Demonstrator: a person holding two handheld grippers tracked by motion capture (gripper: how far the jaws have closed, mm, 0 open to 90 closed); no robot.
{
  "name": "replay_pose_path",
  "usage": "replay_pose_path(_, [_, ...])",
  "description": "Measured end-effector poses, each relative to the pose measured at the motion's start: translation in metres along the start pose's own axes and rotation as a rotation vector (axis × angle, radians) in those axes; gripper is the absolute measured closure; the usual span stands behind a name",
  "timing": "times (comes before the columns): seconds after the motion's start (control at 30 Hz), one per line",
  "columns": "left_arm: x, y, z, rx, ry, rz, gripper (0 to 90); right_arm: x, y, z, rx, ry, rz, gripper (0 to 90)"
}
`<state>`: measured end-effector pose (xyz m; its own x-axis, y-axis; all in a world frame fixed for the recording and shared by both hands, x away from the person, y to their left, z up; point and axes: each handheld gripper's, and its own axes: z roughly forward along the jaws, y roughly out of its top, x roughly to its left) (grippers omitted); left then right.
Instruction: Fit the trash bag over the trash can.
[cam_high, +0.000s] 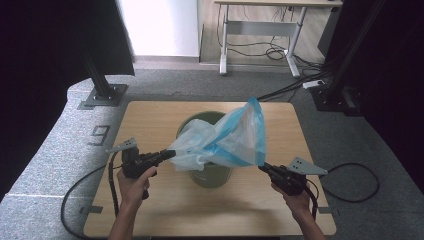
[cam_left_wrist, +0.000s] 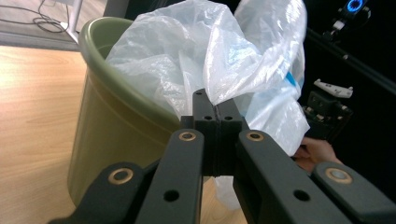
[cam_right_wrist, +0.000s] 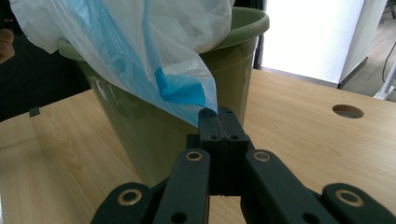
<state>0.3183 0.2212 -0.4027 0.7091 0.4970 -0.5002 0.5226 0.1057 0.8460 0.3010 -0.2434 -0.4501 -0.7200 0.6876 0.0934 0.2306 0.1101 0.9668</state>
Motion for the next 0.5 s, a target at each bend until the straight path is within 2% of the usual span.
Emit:
replay_pose_path(0.13, [0.001,-0.001,0.000,-0.005,-0.008,-0.009,89.8,0.003,0.001,0.000,-0.012,0.019,-0.018,88.9])
replay_pose_path(0.23, [0.004,-0.004,0.000,0.005,0.003,-0.016,89.8,0.006,0.001,0.001,0.005,0.021,-0.039,88.9])
replay_pose_path(0.4, [0.010,-0.011,-0.007,0.011,0.016,-0.028,89.7,0.007,-0.009,0.004,0.039,0.043,-0.020,88.9])
replay_pose_path(0.5, [0.014,-0.014,-0.010,0.015,0.024,-0.035,89.8,0.010,-0.012,0.008,0.066,0.054,-0.030,88.9])
